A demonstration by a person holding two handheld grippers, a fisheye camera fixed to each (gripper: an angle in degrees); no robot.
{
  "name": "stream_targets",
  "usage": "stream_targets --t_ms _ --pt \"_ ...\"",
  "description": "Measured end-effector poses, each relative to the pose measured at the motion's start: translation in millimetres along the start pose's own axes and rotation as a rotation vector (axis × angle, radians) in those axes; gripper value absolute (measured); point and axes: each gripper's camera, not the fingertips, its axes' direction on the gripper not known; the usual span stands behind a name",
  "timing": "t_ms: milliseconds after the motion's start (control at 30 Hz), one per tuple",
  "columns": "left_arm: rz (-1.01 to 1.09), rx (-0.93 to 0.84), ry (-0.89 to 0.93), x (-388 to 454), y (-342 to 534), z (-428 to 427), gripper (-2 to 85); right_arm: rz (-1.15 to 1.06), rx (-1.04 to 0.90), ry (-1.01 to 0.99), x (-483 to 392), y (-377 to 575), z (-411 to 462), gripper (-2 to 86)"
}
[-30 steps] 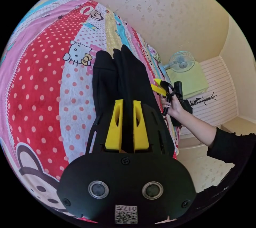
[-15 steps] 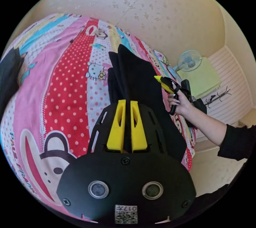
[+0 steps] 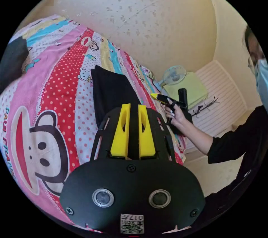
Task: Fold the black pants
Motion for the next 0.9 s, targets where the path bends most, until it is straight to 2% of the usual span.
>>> stream_targets --t_ms 33,67,100,133,167,200,267,333,400,467,533,600,733,767,833,900 --pt "0.021 -0.030 0.003 12 15 14 0.6 -0.023 -0.040 0.032 -7 7 6 1.5" --pt "0.019 -0.052 -0.002 15 23 21 0.3 -0.095 -0.162 0.105 -19 21 27 1.2" --pt "-0.019 -0.134 -0.053 12 40 40 -0.4 -0.129 -0.335 0.227 -21 40 58 0.9" --pt "-0.091 -0.260 -0.181 3 57 58 -0.6 -0.149 -0.367 0.268 -21 51 69 0.7" --pt "-0.100 -0.286 -0.198 0 64 63 -0.7 -0.176 -0.313 0.289 -22 70 75 0.6" --pt "-0.102 -0.238 -0.182 0 72 61 -0.8 -0.149 -0.249 0.270 -19 78 69 0.4" --pt "-0.101 -0.226 -0.184 7 73 53 -0.9 -0.059 -0.286 0.213 -12 72 57 0.3" --pt "-0.042 -0.180 -0.168 32 75 34 -1.0 -0.044 -0.208 0.170 -19 74 29 0.2" --pt "0.005 -0.098 -0.117 54 85 18 -1.0 -0.044 -0.085 0.190 -40 93 -6 0.2" --pt "0.011 -0.099 -0.085 70 98 18 -1.0 -0.066 -0.081 0.249 -57 115 -18 0.2" --pt "-0.013 -0.274 -0.224 78 124 48 -1.0 -0.106 -0.117 0.312 -70 144 -14 0.2" --pt "-0.001 -0.330 -0.330 80 147 65 -0.9 -0.157 -0.332 0.471 -71 190 23 0.3" --pt "-0.145 -0.247 -0.271 84 162 46 -0.5 -0.148 -0.489 0.712 -58 238 50 0.6" --pt "-0.159 -0.215 -0.275 85 165 40 -0.4 -0.077 -0.514 0.684 -51 242 46 0.7" --pt "-0.281 -0.070 -0.230 78 185 10 1.5 0.063 -0.379 0.568 -46 251 19 0.9" --pt "-0.395 0.013 -0.156 66 205 -5 5.3 0.344 -0.145 0.361 -31 279 -23 1.5"
